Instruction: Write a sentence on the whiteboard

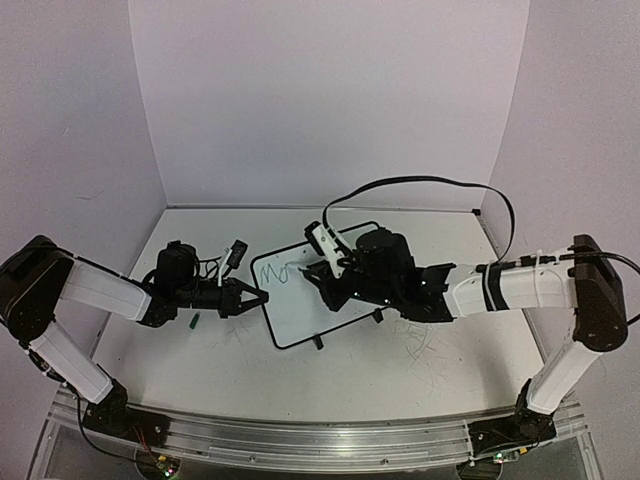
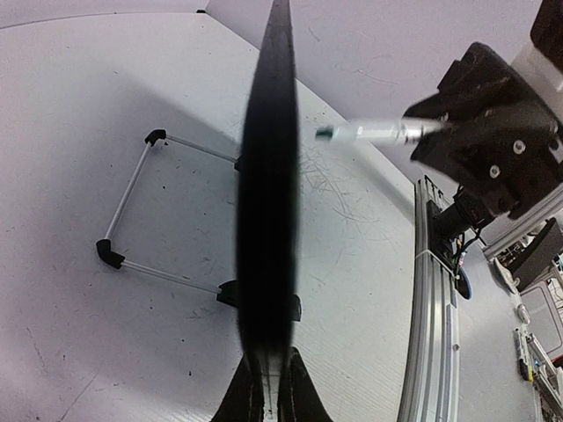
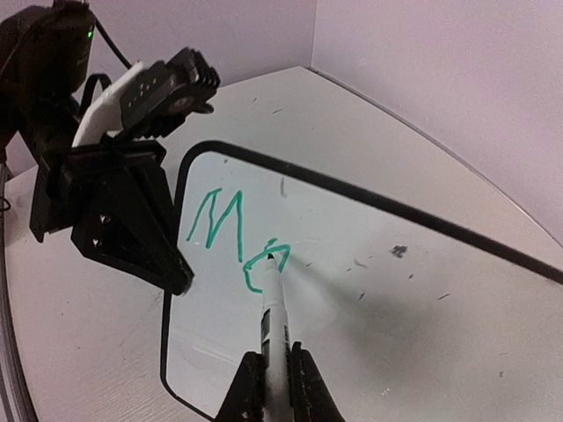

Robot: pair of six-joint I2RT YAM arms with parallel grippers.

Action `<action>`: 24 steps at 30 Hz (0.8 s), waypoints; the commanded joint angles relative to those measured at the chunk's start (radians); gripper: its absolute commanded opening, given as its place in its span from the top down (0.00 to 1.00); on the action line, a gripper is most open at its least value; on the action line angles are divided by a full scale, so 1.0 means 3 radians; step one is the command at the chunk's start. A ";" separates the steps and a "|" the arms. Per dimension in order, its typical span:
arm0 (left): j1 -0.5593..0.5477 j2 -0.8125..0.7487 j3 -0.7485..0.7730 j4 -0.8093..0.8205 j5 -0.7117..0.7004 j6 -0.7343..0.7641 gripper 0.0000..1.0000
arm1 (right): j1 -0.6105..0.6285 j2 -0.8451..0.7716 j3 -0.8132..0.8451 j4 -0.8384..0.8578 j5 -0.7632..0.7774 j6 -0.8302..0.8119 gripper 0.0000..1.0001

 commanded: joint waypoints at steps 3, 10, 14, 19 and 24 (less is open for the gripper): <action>0.0004 -0.0084 -0.0004 -0.0004 -0.0061 0.0175 1.00 | -0.0070 -0.0048 0.0066 0.0061 0.0018 -0.0024 1.00; 0.0003 -0.0107 -0.0001 -0.0015 -0.0061 0.0170 1.00 | -0.0071 0.0031 0.0119 0.0050 -0.0001 -0.0086 1.00; 0.0004 -0.0091 0.0005 -0.0020 -0.0060 0.0179 1.00 | -0.0069 0.0042 0.0120 0.0045 -0.0080 -0.0090 1.00; 0.0003 -0.0080 0.0014 -0.0024 -0.0056 0.0185 1.00 | -0.0070 0.0080 0.0148 0.0033 -0.0098 -0.0094 1.00; 0.0002 -0.0082 0.0013 -0.0025 -0.0052 0.0185 1.00 | -0.0070 0.0123 0.0189 0.0024 -0.0064 -0.0083 1.00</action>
